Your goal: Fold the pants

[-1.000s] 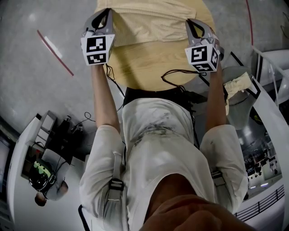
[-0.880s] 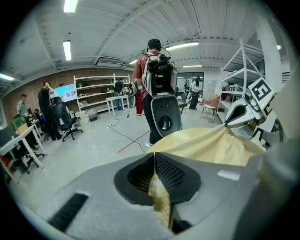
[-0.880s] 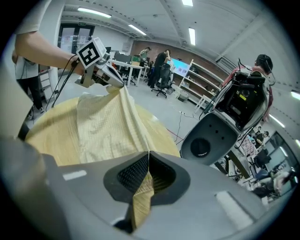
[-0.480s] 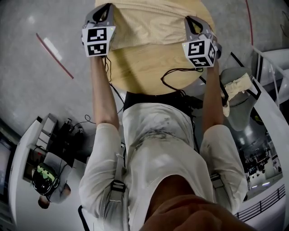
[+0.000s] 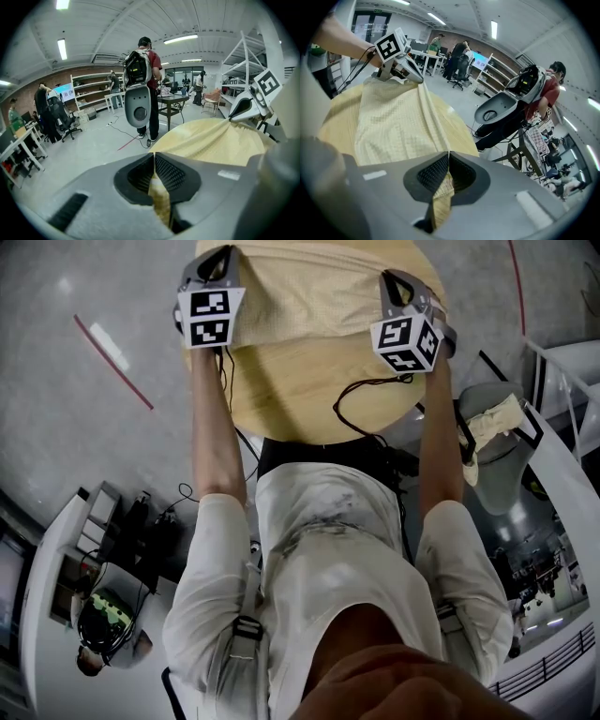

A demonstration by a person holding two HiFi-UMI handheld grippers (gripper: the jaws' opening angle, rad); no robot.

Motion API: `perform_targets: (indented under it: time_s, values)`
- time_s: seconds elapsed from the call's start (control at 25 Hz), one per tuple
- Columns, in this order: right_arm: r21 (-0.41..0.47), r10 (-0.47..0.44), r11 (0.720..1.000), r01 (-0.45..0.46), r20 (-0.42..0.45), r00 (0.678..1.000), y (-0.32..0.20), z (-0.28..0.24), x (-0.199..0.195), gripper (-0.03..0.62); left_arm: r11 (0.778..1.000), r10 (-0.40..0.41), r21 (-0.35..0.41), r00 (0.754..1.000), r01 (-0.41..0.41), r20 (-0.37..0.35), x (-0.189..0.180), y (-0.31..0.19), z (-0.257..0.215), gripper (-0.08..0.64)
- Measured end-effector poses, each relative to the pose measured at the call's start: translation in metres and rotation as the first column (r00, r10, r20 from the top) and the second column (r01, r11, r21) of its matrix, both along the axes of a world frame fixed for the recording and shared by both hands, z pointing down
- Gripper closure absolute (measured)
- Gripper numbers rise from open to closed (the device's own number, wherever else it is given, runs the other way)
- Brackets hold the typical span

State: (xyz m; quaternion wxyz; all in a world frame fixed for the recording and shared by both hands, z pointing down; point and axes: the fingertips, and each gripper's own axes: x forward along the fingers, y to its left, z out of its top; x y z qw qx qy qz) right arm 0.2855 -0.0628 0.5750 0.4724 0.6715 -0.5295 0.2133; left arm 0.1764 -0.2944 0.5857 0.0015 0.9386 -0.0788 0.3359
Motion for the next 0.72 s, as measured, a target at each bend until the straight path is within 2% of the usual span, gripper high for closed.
perform_targets:
  time_s: [0.28, 0.56, 0.72]
  values:
    - [-0.022, -0.008, 1.000, 0.007, -0.053, 0.999, -0.005, 0.011, 0.004, 0.560, 1.000, -0.013, 0.019, 1.000, 0.012, 0.027, 0.006, -0.005, 0.015, 0.526]
    - [-0.029, 0.007, 1.000, -0.009, -0.080, 0.997, -0.006, 0.012, 0.009, 0.532, 0.999, -0.033, 0.016, 0.999, 0.033, 0.017, 0.004, -0.008, 0.011, 0.486]
    - [-0.016, 0.012, 1.000, -0.014, -0.098, 0.995, -0.005, 0.005, 0.010, 0.506, 0.999, -0.046, 0.008, 0.999, 0.046, -0.017, 0.002, -0.007, 0.001, 0.471]
